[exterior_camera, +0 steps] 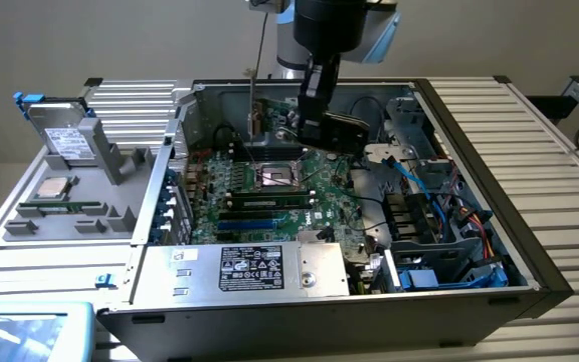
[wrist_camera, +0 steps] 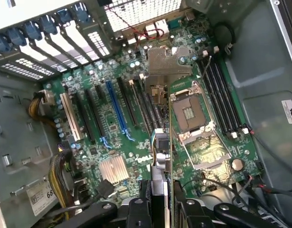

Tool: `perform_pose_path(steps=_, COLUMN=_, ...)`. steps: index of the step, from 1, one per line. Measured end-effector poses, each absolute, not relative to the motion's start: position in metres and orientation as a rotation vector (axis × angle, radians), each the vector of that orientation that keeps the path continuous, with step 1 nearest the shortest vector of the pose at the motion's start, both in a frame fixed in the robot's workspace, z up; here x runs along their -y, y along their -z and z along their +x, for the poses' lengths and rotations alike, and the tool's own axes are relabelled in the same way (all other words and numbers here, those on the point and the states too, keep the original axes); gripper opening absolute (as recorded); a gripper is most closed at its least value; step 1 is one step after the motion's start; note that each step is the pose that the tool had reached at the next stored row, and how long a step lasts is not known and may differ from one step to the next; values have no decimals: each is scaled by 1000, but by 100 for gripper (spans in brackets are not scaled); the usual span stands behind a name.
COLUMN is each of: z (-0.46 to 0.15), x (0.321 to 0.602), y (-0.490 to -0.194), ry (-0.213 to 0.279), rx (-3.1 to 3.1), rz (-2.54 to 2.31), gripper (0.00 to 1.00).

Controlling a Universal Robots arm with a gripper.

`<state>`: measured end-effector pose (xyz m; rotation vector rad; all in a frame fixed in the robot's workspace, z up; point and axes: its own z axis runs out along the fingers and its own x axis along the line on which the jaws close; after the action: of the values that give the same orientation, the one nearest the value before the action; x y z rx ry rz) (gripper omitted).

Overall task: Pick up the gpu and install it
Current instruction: 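Insert the gpu into the slot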

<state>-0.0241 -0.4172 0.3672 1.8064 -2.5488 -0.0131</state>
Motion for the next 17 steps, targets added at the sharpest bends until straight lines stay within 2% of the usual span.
perform_pose_path(steps=8, z=-24, x=417, y=-366, ry=-21, rx=2445, rz=1973, gripper=29)
perform_pose_path(steps=17, z=-24, x=417, y=-366, ry=-105, rx=2334, rz=2077, gripper=29)
